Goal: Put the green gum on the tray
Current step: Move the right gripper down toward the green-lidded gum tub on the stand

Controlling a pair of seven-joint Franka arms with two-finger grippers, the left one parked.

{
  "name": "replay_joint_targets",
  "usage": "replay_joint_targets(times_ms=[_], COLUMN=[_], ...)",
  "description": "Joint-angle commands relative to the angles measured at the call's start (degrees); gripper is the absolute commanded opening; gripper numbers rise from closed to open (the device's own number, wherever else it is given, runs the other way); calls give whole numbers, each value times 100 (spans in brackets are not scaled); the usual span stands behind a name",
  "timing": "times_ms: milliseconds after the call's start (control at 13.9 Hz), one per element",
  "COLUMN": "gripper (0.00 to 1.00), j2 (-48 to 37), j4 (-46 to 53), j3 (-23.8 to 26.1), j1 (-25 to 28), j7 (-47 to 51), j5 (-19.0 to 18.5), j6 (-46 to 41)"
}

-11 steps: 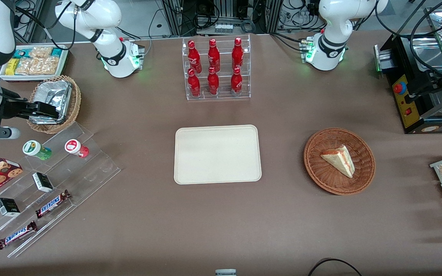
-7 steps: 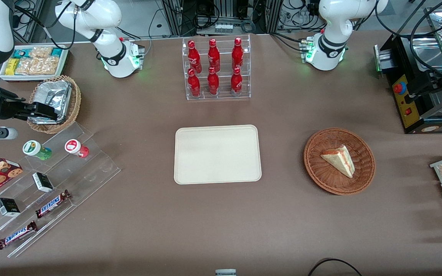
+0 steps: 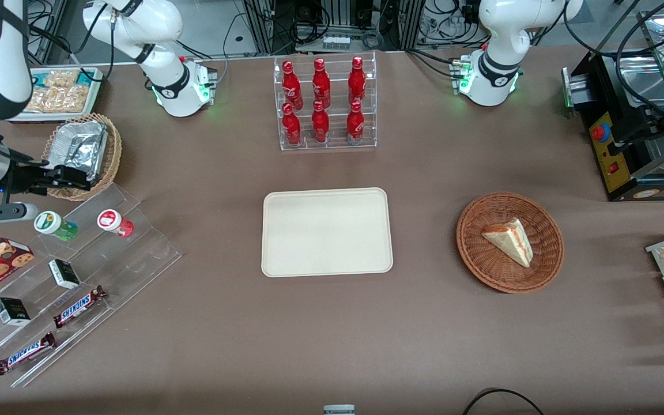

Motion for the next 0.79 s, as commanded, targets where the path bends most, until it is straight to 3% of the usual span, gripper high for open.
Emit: replay_joint_targets(times_ms=[0,359,719], gripper=[100,100,100], j2=[-89,-36,112], j4=[-457,-967,-1355], j3=[-13,-13,-13], j1=[-309,-915,-1240], j7=[-979,-3307,-4864], j5=[-77,-69,-34], j6=[587,1440,2170])
